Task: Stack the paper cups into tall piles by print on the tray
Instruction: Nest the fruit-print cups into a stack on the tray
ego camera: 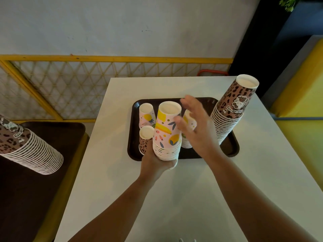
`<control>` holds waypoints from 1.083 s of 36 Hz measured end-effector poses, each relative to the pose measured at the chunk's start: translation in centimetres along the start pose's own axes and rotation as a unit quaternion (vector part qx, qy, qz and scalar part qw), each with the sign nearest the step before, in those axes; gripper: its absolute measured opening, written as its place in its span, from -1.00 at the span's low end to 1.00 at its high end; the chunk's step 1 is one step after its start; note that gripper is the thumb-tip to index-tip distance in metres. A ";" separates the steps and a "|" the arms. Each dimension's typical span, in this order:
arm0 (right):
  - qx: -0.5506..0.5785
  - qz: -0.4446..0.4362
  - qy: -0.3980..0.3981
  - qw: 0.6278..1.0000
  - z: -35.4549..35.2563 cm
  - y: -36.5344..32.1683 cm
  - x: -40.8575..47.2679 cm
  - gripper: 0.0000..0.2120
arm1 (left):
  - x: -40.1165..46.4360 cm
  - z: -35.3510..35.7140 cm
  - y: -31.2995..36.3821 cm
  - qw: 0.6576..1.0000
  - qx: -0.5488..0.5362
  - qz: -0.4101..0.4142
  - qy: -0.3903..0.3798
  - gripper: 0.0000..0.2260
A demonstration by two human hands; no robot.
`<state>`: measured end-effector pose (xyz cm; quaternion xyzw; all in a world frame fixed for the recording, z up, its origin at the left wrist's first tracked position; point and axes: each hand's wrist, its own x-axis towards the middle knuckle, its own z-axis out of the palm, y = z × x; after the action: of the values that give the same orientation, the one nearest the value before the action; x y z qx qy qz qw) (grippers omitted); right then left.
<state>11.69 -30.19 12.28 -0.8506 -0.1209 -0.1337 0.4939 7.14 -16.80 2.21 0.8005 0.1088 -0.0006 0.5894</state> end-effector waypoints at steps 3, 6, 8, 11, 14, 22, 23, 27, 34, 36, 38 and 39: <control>-0.007 0.022 -0.044 0.999 0.6 -0.9 -0.7 -0.33 | -0.1 0.1 0.3 1.000 0.011 0.001 0.000 -0.23; -0.004 0.020 -0.038 0.999 0.9 -1.0 -1.0 -0.39 | -0.3 0.2 0.5 1.000 0.019 0.004 0.002 -0.24; -0.005 0.016 -0.034 0.999 1.0 -0.9 -1.0 -0.41 | -0.5 0.2 0.5 1.000 0.020 0.006 0.000 -0.26; -0.013 0.009 -0.023 1.000 0.8 -1.1 -1.1 -0.42 | -0.8 0.2 0.4 1.000 0.016 0.005 -0.003 -0.26; -0.023 0.001 -0.006 1.000 0.6 -1.3 -1.1 -0.45 | -0.9 0.2 0.4 1.000 0.015 0.011 -0.007 -0.22; 0.003 0.005 0.029 1.000 -0.1 -1.5 -0.5 -0.48 | -1.1 0.2 0.2 1.000 0.017 0.009 -0.012 -0.17; 0.016 0.012 0.033 0.999 -0.3 -1.6 -0.4 -0.52 | -1.1 0.2 0.1 1.000 0.017 0.009 -0.011 -0.18; 0.053 0.041 0.064 0.996 -1.2 -1.8 0.8 -0.72 | -1.2 0.1 0.0 1.000 0.007 -0.001 -0.016 -0.21; 0.169 0.059 0.207 0.962 -3.6 -1.8 2.8 -0.61 | -1.1 -0.3 -0.4 1.000 0.002 -0.004 -0.010 -0.15; 0.147 0.049 0.237 0.959 -4.0 -1.5 3.2 -0.67 | -1.0 -0.3 -0.5 1.000 0.004 -0.001 -0.009 -0.18; 0.114 0.036 0.261 0.958 -4.0 -0.9 3.6 -0.64 | -0.8 -0.4 -0.6 1.000 0.006 0.003 -0.007 -0.19; 0.093 0.030 0.268 0.958 -3.8 -0.5 3.7 -0.62 | -0.7 -0.4 -0.6 1.000 0.007 0.002 -0.006 -0.18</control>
<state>14.58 -32.98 15.81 -0.7368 0.0298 -0.3304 0.5891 6.29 -16.39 1.88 0.8048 0.1030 -0.0052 0.5846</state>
